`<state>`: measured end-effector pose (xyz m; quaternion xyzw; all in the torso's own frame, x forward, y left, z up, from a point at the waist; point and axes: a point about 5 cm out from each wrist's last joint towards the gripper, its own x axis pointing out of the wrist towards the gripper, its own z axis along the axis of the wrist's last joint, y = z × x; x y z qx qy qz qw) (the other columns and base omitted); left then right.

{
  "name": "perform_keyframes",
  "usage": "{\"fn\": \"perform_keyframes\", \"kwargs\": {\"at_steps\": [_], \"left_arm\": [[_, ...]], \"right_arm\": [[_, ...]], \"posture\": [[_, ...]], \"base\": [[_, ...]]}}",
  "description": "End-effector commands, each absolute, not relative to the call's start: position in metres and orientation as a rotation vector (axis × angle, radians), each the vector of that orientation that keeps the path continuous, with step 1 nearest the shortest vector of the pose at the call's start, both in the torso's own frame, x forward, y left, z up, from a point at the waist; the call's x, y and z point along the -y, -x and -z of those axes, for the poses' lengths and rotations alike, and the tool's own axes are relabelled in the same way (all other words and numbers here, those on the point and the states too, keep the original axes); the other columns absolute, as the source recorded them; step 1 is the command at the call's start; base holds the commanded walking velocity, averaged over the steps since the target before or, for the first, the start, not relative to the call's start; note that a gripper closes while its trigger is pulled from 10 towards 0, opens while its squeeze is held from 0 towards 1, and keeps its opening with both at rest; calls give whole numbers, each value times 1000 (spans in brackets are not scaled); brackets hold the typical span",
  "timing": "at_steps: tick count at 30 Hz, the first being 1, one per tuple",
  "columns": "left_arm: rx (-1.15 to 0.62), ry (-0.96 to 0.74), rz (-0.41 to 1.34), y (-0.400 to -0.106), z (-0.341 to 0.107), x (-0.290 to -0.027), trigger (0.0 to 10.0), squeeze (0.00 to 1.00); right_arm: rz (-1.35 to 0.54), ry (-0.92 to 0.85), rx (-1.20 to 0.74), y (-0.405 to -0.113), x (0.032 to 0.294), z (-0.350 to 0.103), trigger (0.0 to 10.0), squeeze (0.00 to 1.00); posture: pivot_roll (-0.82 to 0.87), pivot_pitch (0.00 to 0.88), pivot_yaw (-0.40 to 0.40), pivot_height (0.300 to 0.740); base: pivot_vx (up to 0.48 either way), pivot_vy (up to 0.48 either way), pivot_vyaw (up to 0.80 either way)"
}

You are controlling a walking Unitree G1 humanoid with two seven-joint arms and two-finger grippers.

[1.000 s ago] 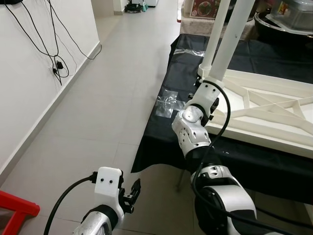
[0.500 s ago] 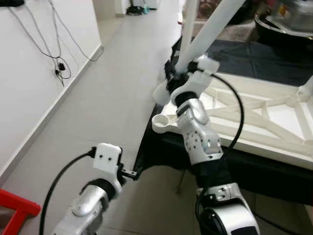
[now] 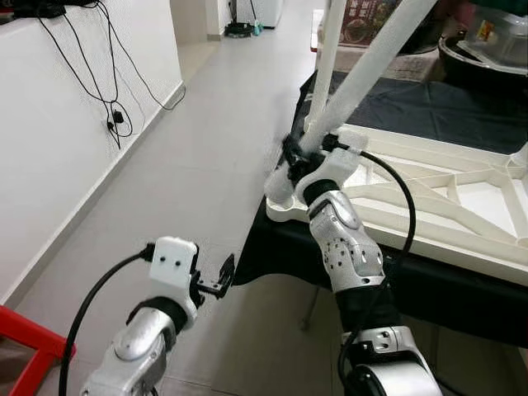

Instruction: Building children table

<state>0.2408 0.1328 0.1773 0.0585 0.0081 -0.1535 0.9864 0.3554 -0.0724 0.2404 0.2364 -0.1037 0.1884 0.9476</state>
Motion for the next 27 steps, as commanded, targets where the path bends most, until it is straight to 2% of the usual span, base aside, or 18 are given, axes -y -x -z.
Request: {"fn": "perform_keyframes", "kwargs": {"at_steps": [1, 2, 3, 14, 27], "left_arm": [[-40, -138, 327, -241, -172, -130, 10000, 1000], [-33, -161, 347, -244, -173, -130, 10000, 1000], [-37, -158, 368, -248, -174, -129, 10000, 0], [2, -206, 460, -269, -177, -118, 10000, 0], [31, -158, 527, -279, -176, -96, 10000, 0]], "right_arm": [[-435, -498, 203, -351, 67, -239, 0, 0], [-489, -496, 198, -346, 63, -238, 0, 0], [-548, -492, 192, -339, 57, -236, 0, 0], [-768, -457, 143, -307, 42, -227, 0, 0], [-837, -413, 102, -293, 38, -217, 0, 0]], "posture": [[126, 94, -60, 740], [125, 93, -60, 740], [123, 90, -56, 740], [112, 80, -50, 740], [107, 77, -53, 740]], "base": [[0, 0, 0], [0, 0, 0], [0, 0, 0], [0, 0, 0], [0, 0, 0]]}}
